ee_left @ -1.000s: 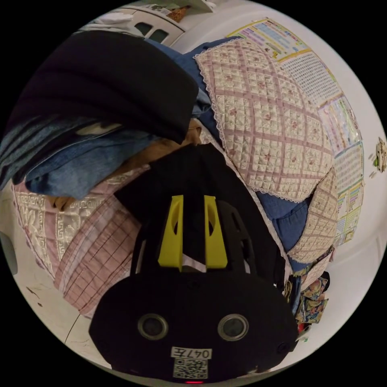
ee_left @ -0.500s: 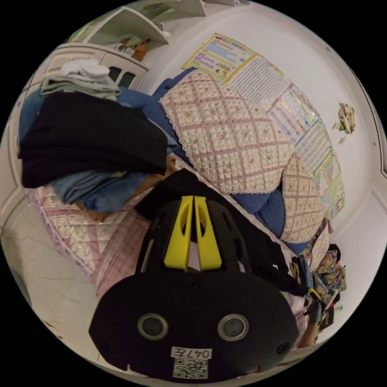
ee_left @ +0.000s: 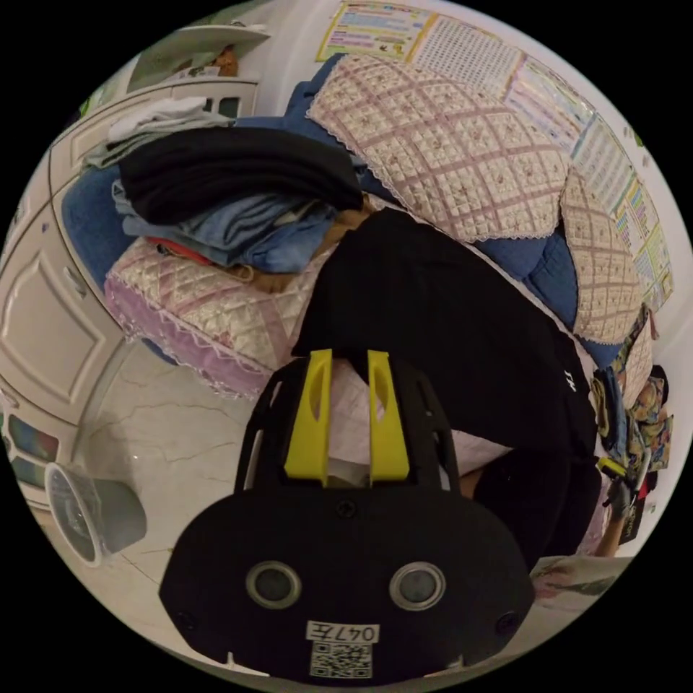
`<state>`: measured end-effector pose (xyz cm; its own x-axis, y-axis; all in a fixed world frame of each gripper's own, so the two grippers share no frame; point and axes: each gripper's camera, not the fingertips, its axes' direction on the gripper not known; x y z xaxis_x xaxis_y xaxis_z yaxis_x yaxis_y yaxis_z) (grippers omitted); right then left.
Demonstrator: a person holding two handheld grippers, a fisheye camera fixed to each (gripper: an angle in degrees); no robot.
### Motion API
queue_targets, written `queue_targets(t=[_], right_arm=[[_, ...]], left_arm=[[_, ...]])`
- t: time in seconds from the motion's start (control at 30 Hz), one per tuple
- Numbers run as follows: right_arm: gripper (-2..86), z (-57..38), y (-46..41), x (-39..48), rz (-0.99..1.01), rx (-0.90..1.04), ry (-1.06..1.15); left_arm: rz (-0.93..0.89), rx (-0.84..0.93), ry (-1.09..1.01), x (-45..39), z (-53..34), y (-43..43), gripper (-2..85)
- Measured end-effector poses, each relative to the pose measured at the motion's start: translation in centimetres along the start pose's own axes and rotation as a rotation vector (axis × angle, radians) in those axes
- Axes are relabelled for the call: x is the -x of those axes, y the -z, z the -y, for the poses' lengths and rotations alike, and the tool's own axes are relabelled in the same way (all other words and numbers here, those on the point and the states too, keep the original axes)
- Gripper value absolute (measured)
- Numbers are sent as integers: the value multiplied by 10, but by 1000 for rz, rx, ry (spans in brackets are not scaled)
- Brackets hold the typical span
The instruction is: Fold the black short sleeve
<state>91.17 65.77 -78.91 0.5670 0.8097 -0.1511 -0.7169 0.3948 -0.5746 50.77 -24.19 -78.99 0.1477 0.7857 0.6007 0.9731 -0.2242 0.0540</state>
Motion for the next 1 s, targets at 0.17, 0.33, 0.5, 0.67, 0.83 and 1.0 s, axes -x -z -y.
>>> queue_targets(t=[0.17,0.33,0.5,0.67,0.83,1.0], right_arm=[[35,19,12,-27,-42,-133,-74],[28,67,12,-53,7,-255,-93],[26,124,-4,-76,49,-321,-75],[32,187,-35,-119,2,-304,-112],[40,246,-72,-175,24,-297,-167],[50,313,-120,-225,65,-212,-183]], left_arm=[[135,-163,-164,-87,44,38,71],[-32,-190,-406,-210,153,-6,60],[-33,-70,-527,-341,299,-154,88],[7,76,-523,-419,391,-295,121],[77,256,-487,-459,434,-402,110],[112,255,-502,-498,443,-433,4]])
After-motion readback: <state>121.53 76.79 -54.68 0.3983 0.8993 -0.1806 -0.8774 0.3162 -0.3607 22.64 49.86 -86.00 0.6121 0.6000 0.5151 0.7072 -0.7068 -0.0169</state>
